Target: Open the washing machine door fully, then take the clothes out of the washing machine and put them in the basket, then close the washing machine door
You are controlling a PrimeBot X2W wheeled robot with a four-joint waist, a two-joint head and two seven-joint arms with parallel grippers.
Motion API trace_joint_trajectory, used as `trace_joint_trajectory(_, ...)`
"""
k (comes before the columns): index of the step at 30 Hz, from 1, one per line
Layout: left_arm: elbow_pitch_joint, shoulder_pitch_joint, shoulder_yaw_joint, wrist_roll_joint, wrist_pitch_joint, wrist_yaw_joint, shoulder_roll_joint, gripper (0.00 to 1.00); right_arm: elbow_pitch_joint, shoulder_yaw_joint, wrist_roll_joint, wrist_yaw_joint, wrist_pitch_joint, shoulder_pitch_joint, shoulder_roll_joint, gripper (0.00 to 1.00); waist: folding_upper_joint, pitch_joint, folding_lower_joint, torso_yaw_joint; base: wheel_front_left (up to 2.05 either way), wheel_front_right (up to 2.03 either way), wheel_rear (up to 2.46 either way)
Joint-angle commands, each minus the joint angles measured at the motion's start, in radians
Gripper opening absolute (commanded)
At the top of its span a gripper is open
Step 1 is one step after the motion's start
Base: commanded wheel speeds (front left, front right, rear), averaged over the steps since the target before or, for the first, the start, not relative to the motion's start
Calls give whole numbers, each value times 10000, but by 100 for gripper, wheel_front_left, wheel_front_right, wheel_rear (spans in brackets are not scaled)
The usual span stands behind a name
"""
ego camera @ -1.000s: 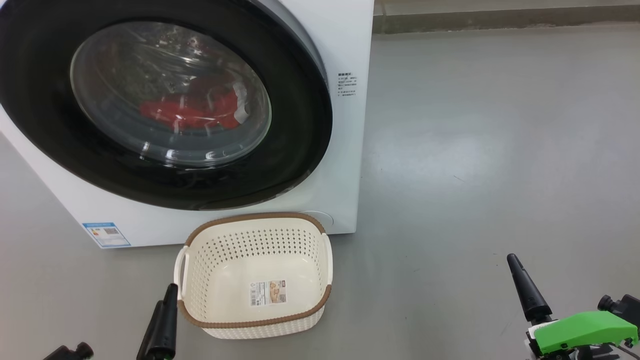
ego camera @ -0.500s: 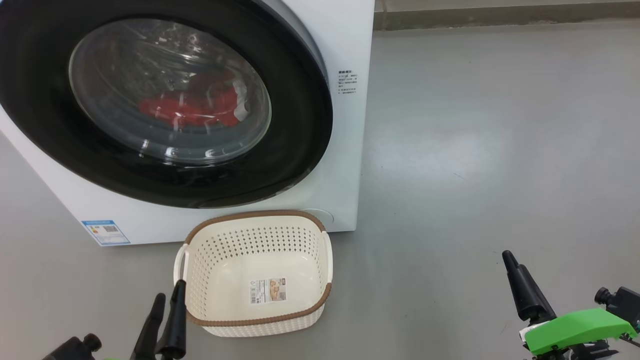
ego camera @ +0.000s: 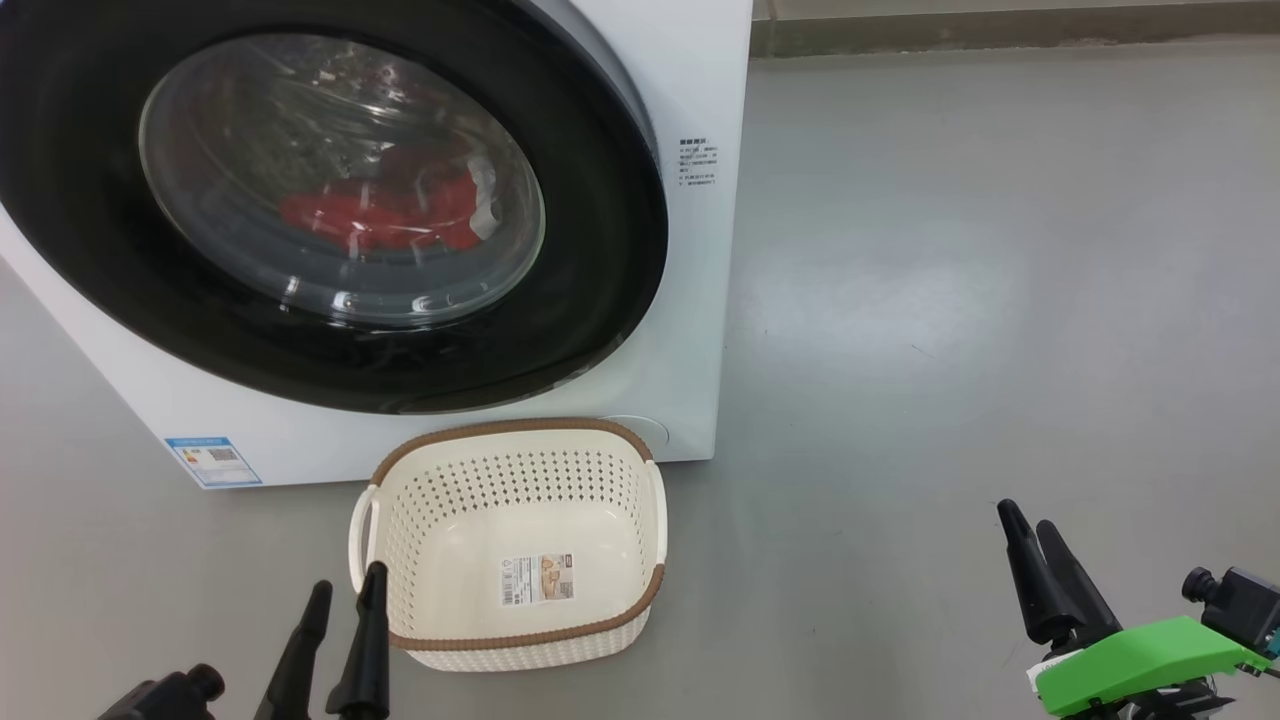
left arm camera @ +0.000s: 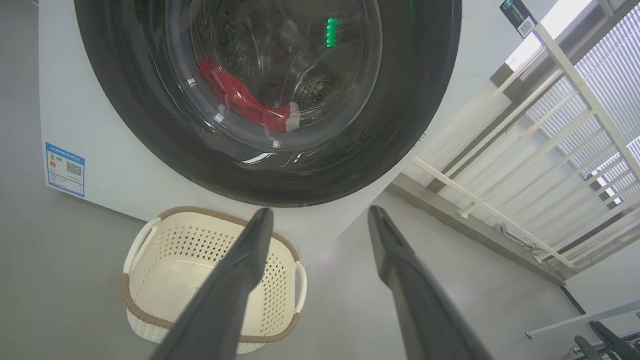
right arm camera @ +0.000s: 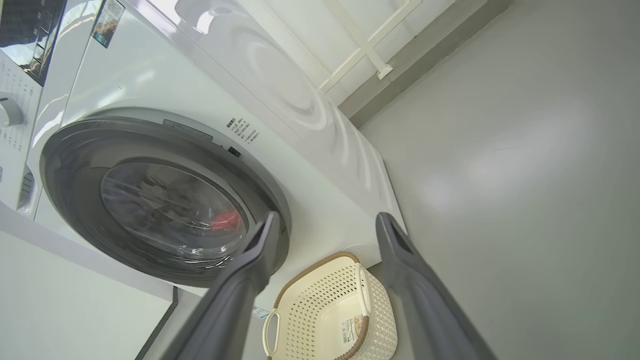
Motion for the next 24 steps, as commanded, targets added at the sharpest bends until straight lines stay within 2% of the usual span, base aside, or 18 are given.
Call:
trace_joint_trajectory(1,-377,-144,183,402,-155,75,163,100,-326,215,-340,5,-144,-134,-261,100,0,-3,0,2,0,0,0)
trace_joint_trajectory(24,-812,32,41,3137,-797,201,186,100,-564,513,-2336,6,-759,17,-498,100,0,11,0,41,0,0,0)
